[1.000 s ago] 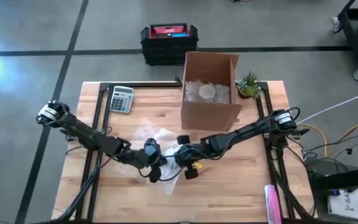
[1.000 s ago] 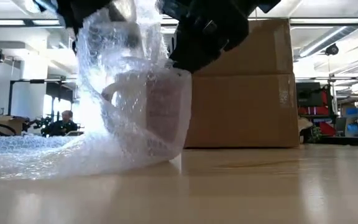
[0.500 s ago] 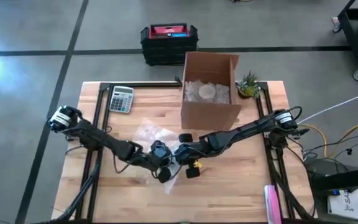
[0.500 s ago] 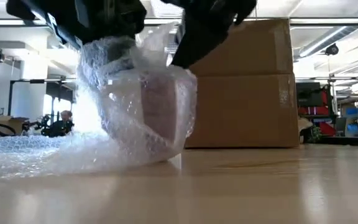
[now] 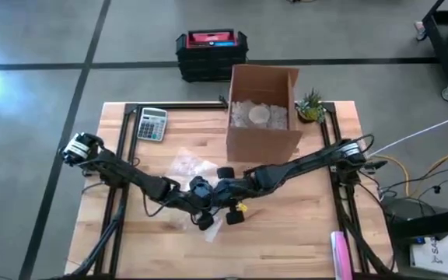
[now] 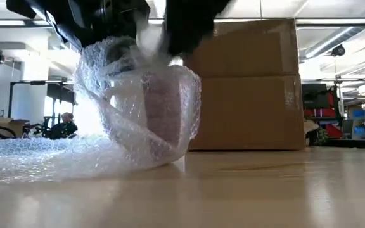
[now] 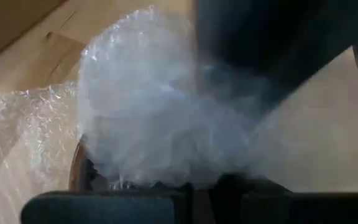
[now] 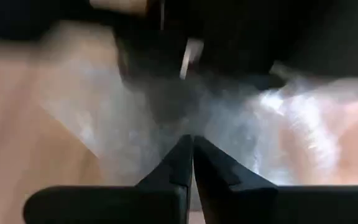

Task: Wrap mug
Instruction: Wrap the purple mug with the transparent bubble wrap

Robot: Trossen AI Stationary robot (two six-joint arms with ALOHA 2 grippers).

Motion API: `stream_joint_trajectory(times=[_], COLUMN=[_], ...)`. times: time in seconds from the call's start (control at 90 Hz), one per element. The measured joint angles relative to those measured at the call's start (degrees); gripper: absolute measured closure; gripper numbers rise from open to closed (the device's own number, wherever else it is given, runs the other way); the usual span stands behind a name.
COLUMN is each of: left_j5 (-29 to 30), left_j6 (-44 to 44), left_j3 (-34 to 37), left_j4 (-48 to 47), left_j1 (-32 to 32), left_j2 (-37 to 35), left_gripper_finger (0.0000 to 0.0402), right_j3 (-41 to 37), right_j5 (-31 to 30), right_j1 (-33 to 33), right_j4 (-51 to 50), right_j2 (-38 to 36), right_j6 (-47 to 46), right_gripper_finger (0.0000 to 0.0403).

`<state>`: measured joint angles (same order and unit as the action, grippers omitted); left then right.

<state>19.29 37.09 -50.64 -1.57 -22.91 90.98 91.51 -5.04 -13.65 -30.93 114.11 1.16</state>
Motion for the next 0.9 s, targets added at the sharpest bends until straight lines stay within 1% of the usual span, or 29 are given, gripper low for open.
stream_joint_trajectory(times=[0.078,0.167,0.256,0.344,0.444,0.5,0.622,0.778,0.9], left_j5=[-2.9,-3.8,-3.2,-0.2,4.8,6.8,6.0,1.0,1.6], left_j6=[1.0,3.3,5.2,5.6,5.3,4.7,1.9,-0.2,-0.5], left_j3=[-1.1,-3.0,-5.5,-6.3,-6.5,-6.5,-5.7,-5.8,-5.9], left_j4=[-2.7,-10.6,-16.2,-21.0,-19.4,-16.9,-12.0,-7.8,-8.1], left_j1=[-0.2,-0.7,-1.2,-1.8,-2.1,-2.0,-1.8,-1.5,-1.1], left_j2=[-0.8,-2.9,-5.2,-7.7,-9.3,-9.6,-6.2,-2.0,0.1], left_gripper_finger=[0.0381,0.0381,0.0381,0.0381,0.0381,0.0381,0.0381,0.0381,0.0381], right_j3=[0.2,0.2,0.1,-0.4,-0.1,0.0,0.0,1.3,4.1], right_j5=[0.7,0.8,1.1,1.0,1.0,1.0,1.0,1.0,1.5], right_j1=[-0.2,-0.5,-0.5,-0.3,-0.1,-0.1,0.0,-0.1,-0.1], right_j4=[-0.3,-0.8,-1.1,-2.6,-1.4,-1.1,-1.1,-2.7,-9.7], right_j2=[1.5,2.6,2.8,2.9,1.8,1.7,1.9,1.4,1.4], right_j6=[-0.4,-0.4,-0.2,0.1,0.2,0.3,0.3,0.4,0.6], right_gripper_finger=[0.0403,0.0403,0.0403,0.0403,0.0403,0.0403,0.0403,0.0403,0.0403])
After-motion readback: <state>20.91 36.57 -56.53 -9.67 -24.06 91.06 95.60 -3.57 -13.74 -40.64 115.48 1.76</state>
